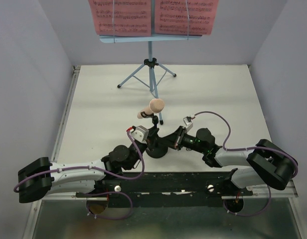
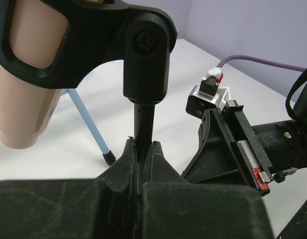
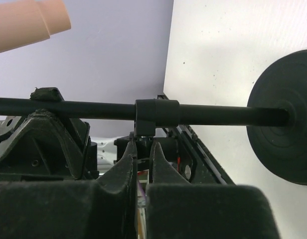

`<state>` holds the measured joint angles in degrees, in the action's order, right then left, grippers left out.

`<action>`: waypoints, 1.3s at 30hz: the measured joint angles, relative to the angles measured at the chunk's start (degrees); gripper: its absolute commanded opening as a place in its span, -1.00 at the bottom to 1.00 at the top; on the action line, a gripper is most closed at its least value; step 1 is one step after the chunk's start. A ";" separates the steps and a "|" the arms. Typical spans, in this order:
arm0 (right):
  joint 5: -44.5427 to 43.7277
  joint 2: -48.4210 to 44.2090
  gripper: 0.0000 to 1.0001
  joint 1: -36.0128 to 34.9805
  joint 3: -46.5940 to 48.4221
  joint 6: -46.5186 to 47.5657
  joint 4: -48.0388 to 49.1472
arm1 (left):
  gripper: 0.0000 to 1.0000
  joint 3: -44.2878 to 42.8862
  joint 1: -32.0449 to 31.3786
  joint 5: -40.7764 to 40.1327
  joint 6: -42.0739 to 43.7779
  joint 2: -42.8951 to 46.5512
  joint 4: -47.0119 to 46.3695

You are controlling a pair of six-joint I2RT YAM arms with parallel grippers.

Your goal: Pack up the instrument practice props

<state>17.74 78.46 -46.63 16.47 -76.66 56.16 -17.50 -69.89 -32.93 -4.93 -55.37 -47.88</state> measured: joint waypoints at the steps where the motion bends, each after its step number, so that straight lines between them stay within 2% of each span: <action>1: 0.09 0.04 -0.99 0.04 0.09 0.24 -0.11 | -1.00 0.04 0.02 -0.07 0.04 0.00 0.07; 7: 0.92 0.24 -0.99 0.11 0.61 1.84 -0.74 | -1.00 0.07 0.00 -0.15 0.20 0.00 0.17; 10: 1.14 -0.52 -0.99 0.15 2.54 5.51 -4.79 | -1.00 0.07 0.02 -0.81 0.48 -0.02 0.22; 14: 0.48 -3.78 -0.99 0.04 7.87 15.87 -17.79 | -1.00 0.07 0.07 -2.19 0.72 -0.09 0.24; 19: -5.51 -7.69 -0.99 -2.45 14.64 31.06 -34.51 | -1.00 -0.22 0.09 -2.99 0.74 -1.09 -0.48; 24: -17.97 -9.97 -0.99 -8.66 18.71 45.35 -43.93 | -1.00 -0.63 0.09 -3.06 0.59 -2.54 -1.49; 30: -38.03 -10.01 -0.99 -20.24 19.85 61.70 -45.40 | -1.00 -0.83 -0.02 -2.69 0.35 -3.30 -2.19; 34: -50.93 -8.31 -0.99 -27.71 18.84 72.83 -41.86 | -1.00 -0.92 -0.35 -2.14 -0.33 -3.56 -2.23; 39: -66.51 -3.10 -0.99 -36.13 15.34 87.73 -28.94 | -1.00 -1.09 -0.76 -1.51 -1.03 -4.57 -3.06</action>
<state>-48.77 75.35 -82.76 31.81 11.07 27.22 -18.59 -70.65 -34.44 -5.96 -59.94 -50.94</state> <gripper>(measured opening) 0.042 0.043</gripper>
